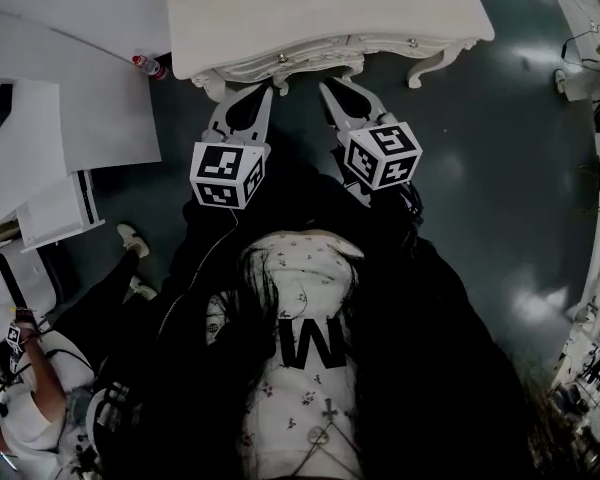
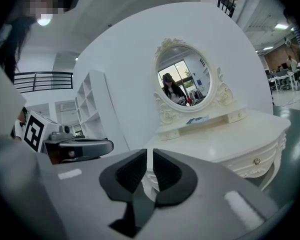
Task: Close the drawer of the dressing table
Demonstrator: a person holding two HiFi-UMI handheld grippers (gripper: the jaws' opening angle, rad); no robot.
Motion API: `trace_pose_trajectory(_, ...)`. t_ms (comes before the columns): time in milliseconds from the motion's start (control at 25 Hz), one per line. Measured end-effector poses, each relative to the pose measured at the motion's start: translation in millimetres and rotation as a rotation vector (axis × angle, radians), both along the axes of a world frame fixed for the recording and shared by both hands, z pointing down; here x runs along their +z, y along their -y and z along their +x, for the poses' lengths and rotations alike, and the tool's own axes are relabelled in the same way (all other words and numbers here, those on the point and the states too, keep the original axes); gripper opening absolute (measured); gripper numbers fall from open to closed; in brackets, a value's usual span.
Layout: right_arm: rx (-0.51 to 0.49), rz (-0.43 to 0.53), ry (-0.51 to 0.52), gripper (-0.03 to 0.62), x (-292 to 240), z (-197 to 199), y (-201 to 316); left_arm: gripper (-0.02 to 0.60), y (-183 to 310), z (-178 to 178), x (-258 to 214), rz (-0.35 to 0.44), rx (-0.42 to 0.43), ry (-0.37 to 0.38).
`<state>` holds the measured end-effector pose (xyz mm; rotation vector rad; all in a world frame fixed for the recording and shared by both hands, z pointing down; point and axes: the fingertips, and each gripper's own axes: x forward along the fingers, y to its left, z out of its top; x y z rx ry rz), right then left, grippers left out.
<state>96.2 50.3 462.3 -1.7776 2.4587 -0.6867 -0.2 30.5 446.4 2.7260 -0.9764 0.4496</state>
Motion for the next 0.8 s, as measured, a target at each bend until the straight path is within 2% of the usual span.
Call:
trace_pose_trajectory(360,-0.102,0.006,-0.025,0.037,-1.0,-26.8,-1.5,0.0,-12.6,-19.5,-3.4,0.019,-0.06,-0.002)
trace_pose_trajectory(800,-0.124,-0.007,-0.029,0.028,3.0,-32.8,-8.3,0.0,-26.2,-19.1,-1.0,0.022,-0.05,0.018)
